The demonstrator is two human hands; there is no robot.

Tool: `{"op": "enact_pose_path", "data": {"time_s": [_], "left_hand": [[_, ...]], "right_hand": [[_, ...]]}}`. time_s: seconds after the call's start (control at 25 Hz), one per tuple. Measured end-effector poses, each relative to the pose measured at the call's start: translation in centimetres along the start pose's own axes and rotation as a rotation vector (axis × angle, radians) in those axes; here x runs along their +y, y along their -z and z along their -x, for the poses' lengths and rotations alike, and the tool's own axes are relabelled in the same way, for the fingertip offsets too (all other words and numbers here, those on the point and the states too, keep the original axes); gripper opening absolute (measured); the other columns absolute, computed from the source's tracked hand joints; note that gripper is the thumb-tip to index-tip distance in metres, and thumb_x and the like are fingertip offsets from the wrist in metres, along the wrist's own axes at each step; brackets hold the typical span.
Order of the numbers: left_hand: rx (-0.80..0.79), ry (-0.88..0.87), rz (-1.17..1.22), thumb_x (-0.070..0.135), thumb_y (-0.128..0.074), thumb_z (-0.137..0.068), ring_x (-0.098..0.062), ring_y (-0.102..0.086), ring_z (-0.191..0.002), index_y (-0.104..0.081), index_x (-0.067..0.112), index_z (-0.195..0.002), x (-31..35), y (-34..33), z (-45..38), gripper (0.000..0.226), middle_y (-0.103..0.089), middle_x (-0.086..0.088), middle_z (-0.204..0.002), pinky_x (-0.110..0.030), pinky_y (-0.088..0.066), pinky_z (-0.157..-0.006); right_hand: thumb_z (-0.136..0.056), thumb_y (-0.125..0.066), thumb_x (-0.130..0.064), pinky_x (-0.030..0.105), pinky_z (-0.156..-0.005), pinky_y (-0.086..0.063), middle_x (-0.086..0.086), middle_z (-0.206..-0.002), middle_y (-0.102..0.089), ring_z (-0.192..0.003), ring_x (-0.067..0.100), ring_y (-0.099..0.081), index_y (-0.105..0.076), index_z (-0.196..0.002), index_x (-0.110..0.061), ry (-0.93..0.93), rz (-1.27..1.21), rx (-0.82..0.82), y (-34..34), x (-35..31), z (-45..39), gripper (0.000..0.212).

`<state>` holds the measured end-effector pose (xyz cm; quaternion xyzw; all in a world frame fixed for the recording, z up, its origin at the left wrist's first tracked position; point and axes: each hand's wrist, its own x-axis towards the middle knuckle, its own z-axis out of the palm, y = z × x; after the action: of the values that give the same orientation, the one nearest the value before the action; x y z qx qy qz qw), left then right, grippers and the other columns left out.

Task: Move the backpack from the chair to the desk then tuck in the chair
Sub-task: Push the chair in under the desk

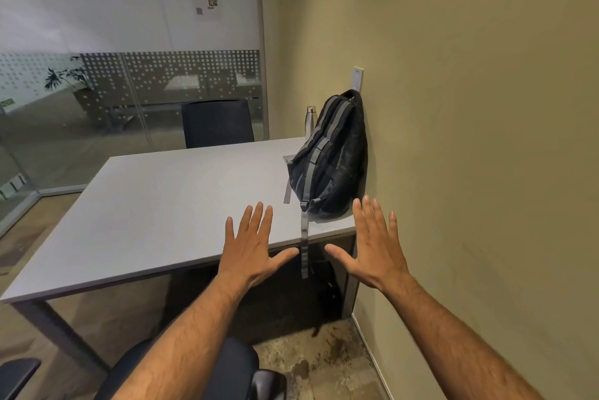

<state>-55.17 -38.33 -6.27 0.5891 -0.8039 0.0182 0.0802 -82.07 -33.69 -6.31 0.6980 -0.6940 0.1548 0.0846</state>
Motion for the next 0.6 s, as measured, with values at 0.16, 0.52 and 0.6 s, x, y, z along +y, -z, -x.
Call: {"op": "enact_pose_path", "data": {"time_s": [0.16,0.52,0.6], "left_hand": [[-0.015,0.034,-0.004,0.098,-0.002,-0.068,-0.025,0.019,-0.155,0.013,0.025,-0.16,-2.1,1.2,5.6,0.118,0.02,-0.003,-0.169,-0.062,0.005,-0.124],[0.006,0.002,-0.004,0.099,0.006,-0.065,-0.024,0.012,-0.157,0.008,0.023,-0.161,-2.3,3.7,16.6,0.122,0.011,-0.004,-0.171,-0.06,-0.003,-0.126],[0.011,-0.003,-0.002,0.099,0.007,-0.065,-0.023,0.011,-0.157,0.008,0.023,-0.161,-2.4,4.1,19.0,0.122,0.01,-0.003,-0.171,-0.06,-0.003,-0.126]], "right_hand": [[-0.075,-0.004,-0.097,0.051,-0.121,0.017,0.004,-0.168,0.017,-0.155,0.023,0.018,0.008,-0.162,-0.021,-0.018,-0.02,-0.013,1.4,-3.4,4.7,0.116],[-0.078,-0.008,-0.095,0.053,-0.123,0.011,0.0,-0.167,0.016,-0.151,0.018,0.02,0.005,-0.162,-0.019,-0.042,-0.088,0.026,4.9,-7.1,13.8,0.114],[-0.079,-0.011,-0.094,0.052,-0.123,0.01,0.003,-0.171,0.008,-0.151,0.018,0.019,0.004,-0.163,-0.018,-0.035,-0.127,0.022,5.6,-8.5,15.9,0.114]]}}
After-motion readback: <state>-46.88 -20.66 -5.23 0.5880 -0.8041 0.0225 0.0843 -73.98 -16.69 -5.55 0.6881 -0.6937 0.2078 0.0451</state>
